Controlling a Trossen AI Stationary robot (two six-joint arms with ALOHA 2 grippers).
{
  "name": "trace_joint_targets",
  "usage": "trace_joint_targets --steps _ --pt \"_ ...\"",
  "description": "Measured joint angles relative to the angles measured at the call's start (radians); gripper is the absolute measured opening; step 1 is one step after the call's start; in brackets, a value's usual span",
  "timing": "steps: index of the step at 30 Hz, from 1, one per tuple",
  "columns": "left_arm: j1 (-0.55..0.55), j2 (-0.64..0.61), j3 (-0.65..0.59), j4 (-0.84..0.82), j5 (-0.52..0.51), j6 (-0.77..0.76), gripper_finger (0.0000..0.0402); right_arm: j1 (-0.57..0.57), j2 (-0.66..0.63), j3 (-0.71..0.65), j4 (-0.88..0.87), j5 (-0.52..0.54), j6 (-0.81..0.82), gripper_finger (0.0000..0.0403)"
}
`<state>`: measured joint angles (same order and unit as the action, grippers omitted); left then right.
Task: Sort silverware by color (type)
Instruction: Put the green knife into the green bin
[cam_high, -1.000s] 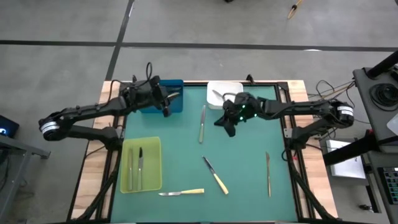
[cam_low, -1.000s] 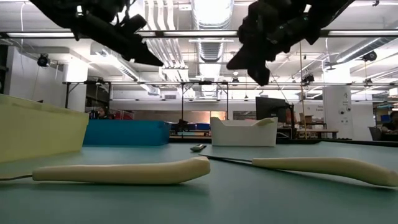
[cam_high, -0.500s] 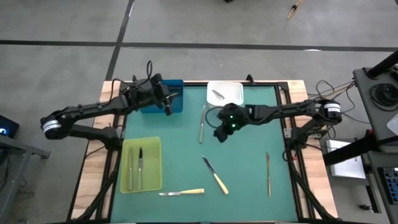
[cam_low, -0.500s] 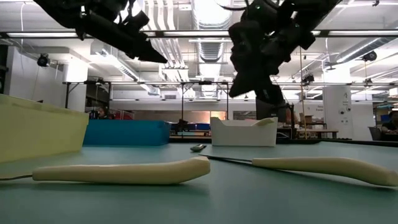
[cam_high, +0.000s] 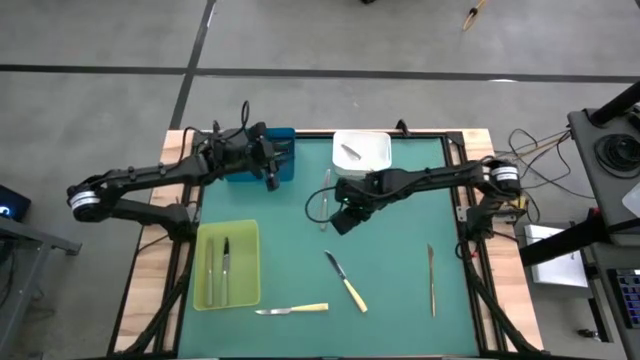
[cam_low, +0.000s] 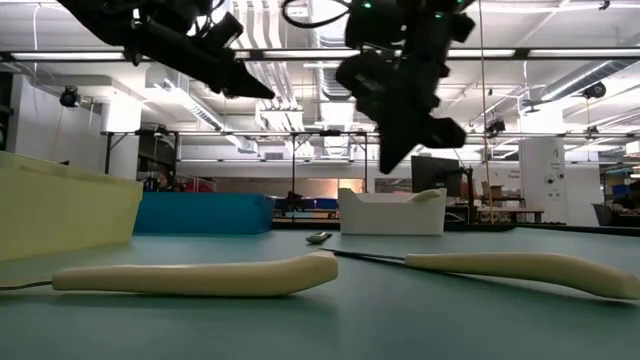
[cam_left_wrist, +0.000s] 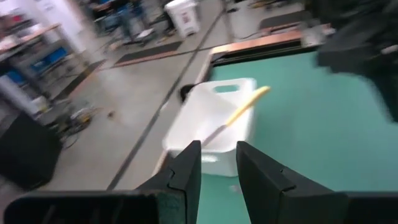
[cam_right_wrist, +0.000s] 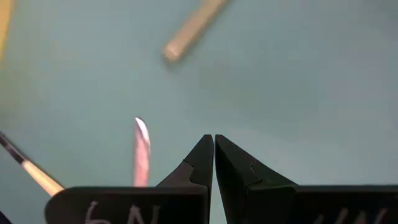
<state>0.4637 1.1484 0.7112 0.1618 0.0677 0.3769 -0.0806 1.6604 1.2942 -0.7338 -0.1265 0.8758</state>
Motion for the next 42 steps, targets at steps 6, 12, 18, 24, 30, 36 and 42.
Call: trace_joint_targets --steps 6,12,18,24,30,36,42 --pt "-0.101 -0.03 -0.021 -0.022 0.029 0.031 0.0084 0.0 0.108 0.12 0.002 0.006 0.016 0.0009" --pt "-0.233 -0.073 -0.027 -0.049 -0.002 0.001 0.0084 -0.001 0.207 0.194 -0.002 0.025 -0.012 0.0015" --pt "-0.343 -0.123 -0.027 -0.078 -0.063 -0.057 0.0084 -0.021 0.276 0.228 -0.003 0.026 -0.046 0.0065" --pt "-0.452 -0.19 -0.027 -0.128 -0.072 -0.093 0.0084 -0.055 0.313 0.256 0.006 0.137 -0.032 0.0145" --pt "-0.535 -0.24 -0.027 -0.126 -0.16 -0.126 0.0084 -0.084 0.318 0.266 0.053 0.26 0.016 0.0198" --pt "-0.559 -0.249 -0.027 -0.126 -0.183 -0.175 0.0084 -0.076 0.345 0.274 0.124 0.311 0.035 0.0205" --pt "-0.57 -0.248 -0.027 -0.126 -0.184 -0.219 0.0084 -0.074 0.39 0.277 0.105 0.328 0.08 0.0206"
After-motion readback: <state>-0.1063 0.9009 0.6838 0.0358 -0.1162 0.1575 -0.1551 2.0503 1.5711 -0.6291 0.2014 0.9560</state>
